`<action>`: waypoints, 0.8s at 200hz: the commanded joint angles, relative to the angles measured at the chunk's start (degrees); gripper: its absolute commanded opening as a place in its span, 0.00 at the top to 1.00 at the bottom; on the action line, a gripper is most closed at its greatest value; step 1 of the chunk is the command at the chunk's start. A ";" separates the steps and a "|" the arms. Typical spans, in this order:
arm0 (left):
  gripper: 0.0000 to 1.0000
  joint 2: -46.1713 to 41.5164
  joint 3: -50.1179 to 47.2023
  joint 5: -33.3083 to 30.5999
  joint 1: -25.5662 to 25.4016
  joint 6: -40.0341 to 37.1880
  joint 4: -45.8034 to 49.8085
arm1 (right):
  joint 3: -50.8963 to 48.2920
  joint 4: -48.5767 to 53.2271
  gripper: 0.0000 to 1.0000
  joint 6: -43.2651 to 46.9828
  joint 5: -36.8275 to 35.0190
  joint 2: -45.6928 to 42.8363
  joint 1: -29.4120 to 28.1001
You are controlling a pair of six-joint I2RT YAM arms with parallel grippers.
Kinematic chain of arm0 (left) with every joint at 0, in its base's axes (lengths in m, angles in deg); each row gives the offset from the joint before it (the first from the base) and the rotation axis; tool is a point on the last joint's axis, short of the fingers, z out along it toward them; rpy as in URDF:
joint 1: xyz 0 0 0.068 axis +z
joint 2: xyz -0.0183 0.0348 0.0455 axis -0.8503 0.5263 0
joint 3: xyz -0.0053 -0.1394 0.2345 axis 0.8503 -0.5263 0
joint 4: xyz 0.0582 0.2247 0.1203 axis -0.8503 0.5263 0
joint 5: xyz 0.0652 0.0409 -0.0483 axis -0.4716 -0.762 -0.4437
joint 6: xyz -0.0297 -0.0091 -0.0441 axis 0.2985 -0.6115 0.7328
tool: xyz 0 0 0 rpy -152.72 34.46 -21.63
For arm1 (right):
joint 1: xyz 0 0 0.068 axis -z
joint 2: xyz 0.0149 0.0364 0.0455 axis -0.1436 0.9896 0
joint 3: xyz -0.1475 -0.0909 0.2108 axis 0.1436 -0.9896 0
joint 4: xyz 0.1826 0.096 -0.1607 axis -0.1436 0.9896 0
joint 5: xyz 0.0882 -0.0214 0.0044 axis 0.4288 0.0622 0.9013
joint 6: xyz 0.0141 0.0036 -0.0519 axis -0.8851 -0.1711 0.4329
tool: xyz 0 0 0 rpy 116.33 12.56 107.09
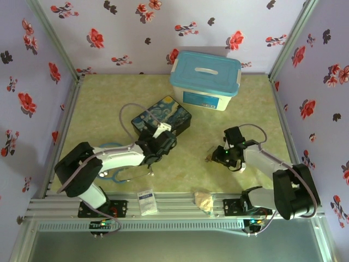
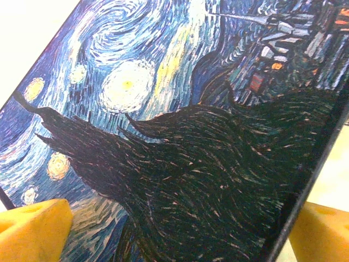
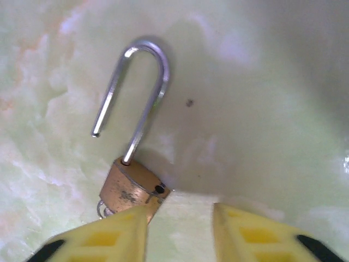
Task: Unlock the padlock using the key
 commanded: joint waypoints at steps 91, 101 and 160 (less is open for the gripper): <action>0.00 -27.34 1.96 17.85 8.24 1.10 8.10 | 8.87 3.66 0.01 5.12 -21.99 -14.29 3.89; 0.00 -31.16 -0.25 17.50 12.91 0.90 7.32 | 8.36 2.56 0.01 6.68 -29.28 -17.52 4.00; 0.00 -32.99 -13.07 16.05 43.57 0.38 -4.44 | 1.86 -12.12 0.01 17.12 -42.41 -18.04 13.31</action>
